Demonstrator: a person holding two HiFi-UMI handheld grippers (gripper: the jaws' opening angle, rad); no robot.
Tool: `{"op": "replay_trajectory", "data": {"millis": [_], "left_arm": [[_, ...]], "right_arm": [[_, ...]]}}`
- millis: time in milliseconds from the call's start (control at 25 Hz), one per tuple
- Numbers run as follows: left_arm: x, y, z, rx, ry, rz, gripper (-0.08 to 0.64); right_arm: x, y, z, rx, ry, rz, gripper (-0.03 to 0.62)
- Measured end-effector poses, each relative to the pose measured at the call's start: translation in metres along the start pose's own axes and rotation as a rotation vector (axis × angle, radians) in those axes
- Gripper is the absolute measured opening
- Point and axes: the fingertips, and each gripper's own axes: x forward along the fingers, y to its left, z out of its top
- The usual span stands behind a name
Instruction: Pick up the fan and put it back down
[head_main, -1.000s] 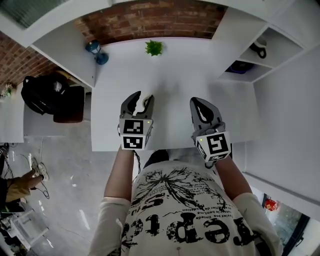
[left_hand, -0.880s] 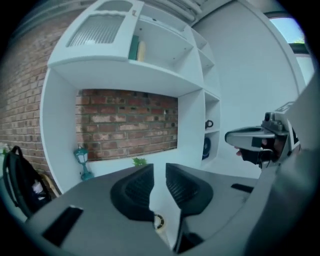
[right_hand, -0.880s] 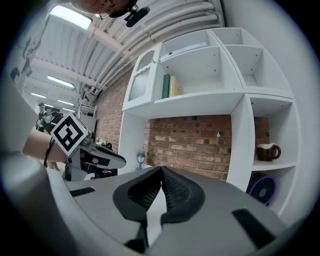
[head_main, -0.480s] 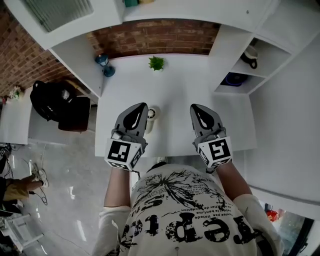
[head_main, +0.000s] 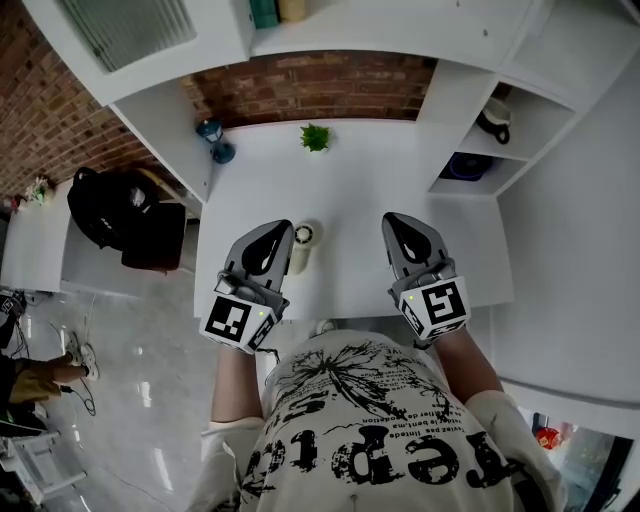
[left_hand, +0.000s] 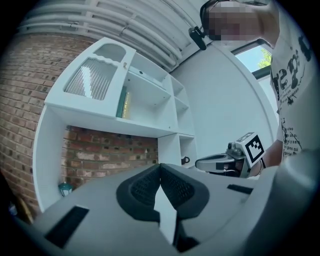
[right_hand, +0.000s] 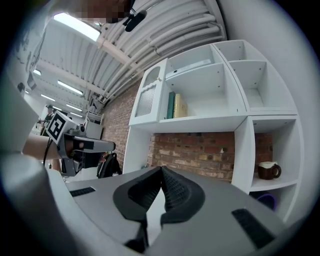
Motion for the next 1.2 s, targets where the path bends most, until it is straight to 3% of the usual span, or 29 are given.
{"op": "replay_trajectory", "data": {"millis": [480,1200], "left_arm": [[0.001,-0.012,0.002,0.01,0.005,-0.042,0.014],[-0.003,-0.008,-0.003,0.018,0.038,-0.013,0.014]], "right_arm": [[0.0,0.007,-0.001,-0.007,-0.004,0.041,0.012],[-0.002,0.009,0.001,0.002,-0.019,0.036,0.012]]}}
